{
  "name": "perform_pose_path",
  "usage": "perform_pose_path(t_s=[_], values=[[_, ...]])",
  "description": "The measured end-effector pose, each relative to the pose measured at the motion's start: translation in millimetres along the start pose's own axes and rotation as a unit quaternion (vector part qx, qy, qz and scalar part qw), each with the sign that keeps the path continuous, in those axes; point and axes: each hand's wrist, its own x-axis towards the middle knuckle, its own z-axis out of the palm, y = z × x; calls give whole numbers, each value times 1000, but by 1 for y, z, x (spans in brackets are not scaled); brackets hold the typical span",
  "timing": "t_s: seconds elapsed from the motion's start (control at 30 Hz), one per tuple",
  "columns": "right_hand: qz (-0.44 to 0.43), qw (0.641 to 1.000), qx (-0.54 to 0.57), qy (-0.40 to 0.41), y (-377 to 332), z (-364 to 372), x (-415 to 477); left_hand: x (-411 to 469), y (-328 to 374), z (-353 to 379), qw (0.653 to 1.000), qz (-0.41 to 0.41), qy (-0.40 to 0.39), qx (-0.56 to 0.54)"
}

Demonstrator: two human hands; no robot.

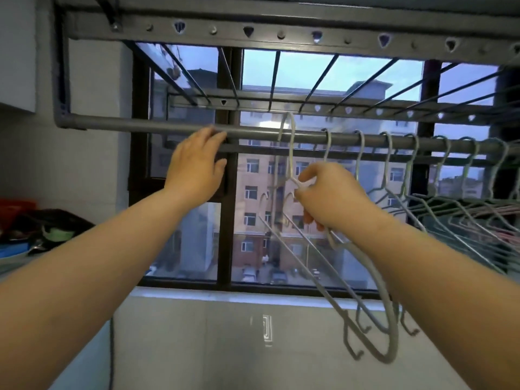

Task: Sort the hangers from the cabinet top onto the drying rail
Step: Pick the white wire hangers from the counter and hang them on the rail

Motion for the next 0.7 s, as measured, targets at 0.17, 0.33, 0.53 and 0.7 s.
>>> perform_pose_path(t_s=[0.17, 0.33, 0.53, 0.7], values=[[11, 999, -24, 37, -4, -7, 4, 20, -19, 5, 999, 23, -18, 46], [33, 996, -62, 52, -14, -3, 21, 35, -26, 10, 997, 29, -40, 59], [71, 992, -93, 49, -17, 10, 34, 38, -32, 12, 997, 42, -32, 51], [79, 990, -108, 37, -13, 23, 35, 37, -37, 15, 997, 55, -22, 51]])
